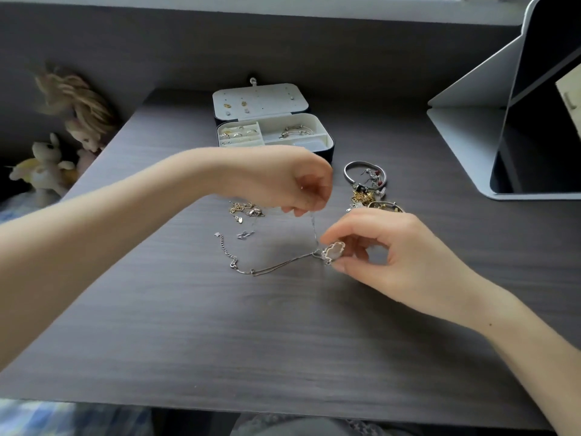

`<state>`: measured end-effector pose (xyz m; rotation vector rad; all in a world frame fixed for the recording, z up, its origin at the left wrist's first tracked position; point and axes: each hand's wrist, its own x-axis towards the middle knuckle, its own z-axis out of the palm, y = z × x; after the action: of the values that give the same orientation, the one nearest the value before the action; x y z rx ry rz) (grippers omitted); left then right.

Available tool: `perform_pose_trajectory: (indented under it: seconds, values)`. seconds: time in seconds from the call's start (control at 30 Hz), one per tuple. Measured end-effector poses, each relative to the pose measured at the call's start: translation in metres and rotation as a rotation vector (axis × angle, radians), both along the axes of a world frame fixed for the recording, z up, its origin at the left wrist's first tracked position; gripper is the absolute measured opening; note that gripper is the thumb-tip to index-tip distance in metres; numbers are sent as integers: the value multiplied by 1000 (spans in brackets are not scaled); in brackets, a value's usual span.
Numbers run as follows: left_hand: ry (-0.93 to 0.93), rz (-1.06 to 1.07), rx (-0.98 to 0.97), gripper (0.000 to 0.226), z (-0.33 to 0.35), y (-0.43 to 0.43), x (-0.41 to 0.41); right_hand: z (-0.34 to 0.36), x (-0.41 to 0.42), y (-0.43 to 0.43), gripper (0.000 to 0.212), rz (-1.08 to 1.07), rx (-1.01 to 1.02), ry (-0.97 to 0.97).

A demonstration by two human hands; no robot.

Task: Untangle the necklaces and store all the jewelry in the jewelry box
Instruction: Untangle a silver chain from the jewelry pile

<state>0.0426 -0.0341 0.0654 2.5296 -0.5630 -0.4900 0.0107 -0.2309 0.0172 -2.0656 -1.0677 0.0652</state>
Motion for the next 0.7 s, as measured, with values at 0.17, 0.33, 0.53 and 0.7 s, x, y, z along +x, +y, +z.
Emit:
perform_pose_trajectory:
  seconds: [0.17, 0.33, 0.53, 0.7]
  values:
    - [20, -26, 17, 13, 3, -13, 12, 0, 0, 26, 21, 4, -40, -202]
    - [-20, -15, -5, 17, 5, -14, 15, -12, 6, 43, 23, -118, -108, -564]
    - [-19, 0, -78, 9, 6, -3, 8, -4, 4, 15, 18, -279, 13, -503]
    - [-90, -19, -69, 8, 12, 2, -6, 0, 14, 1, 16, -388, 7, -264]
